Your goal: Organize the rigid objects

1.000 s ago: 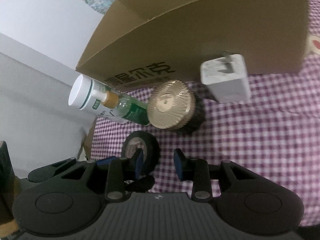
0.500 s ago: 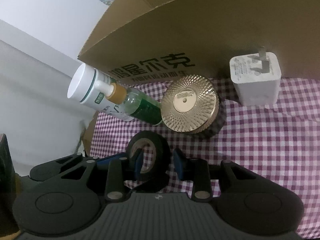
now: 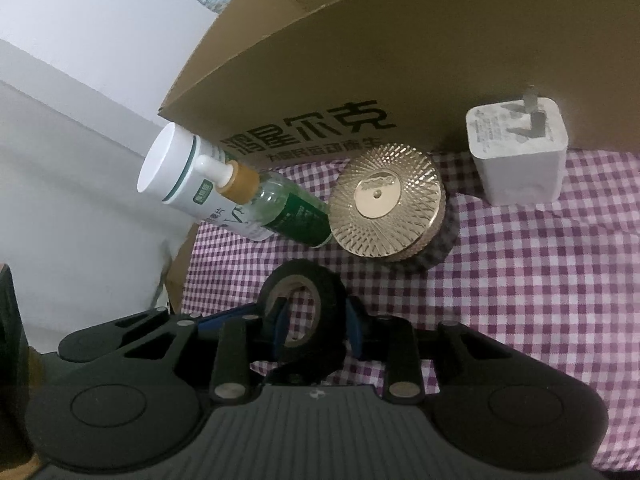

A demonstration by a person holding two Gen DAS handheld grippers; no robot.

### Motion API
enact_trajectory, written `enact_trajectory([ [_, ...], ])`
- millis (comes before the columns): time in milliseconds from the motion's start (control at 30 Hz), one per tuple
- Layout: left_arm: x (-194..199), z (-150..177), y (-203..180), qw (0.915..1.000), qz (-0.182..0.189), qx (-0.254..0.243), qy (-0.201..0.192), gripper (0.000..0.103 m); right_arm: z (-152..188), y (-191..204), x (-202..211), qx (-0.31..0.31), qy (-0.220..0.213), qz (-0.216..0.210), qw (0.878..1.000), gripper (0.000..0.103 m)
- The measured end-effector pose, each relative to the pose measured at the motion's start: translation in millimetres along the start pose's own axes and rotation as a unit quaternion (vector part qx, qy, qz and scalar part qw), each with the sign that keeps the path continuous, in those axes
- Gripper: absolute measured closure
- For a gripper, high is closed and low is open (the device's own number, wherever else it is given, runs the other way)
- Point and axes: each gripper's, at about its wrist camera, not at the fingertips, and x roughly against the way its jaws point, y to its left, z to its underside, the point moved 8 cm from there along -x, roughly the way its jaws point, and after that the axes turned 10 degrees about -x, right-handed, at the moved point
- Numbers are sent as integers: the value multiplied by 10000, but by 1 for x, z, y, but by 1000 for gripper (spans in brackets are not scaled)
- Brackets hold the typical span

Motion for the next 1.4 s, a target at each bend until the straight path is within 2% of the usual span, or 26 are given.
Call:
enact_trajectory([
  [233, 21, -4, -4, 9998, 40, -67, -187, 40, 4, -2, 20, -40, -97, 31, 9999, 70],
  [500, 59, -8, -17, 9983, -81, -183, -542, 40, 9, 7, 59, 20, -426, -81, 9991, 70],
  [667, 88, -19, -21, 9954, -190, -266, -904, 40, 9, 22, 91, 171, -758, -168, 9968, 70],
  [833, 115, -47, -25, 9897, -391, -449, -1301, 40, -5, 41, 127, 401, -1177, -285, 9918, 70],
  [1000, 131, -93, -23, 9861, -444, -433, -1539, 40, -40, 58, 156, 679, -1483, -339, 9860, 70],
  [1133, 127, -138, -19, 9849, -501, -457, -1594, 40, -81, 66, 166, 763, -1509, -403, 9848, 70],
  [1267, 108, -177, -8, 9880, -438, -386, -1429, 40, -133, 65, 161, 734, -1309, -363, 9880, 70],
  [1400, 72, -215, 12, 9941, -202, 71, -1059, 40, -184, 64, 140, 694, -1058, -197, 9918, 70],
])
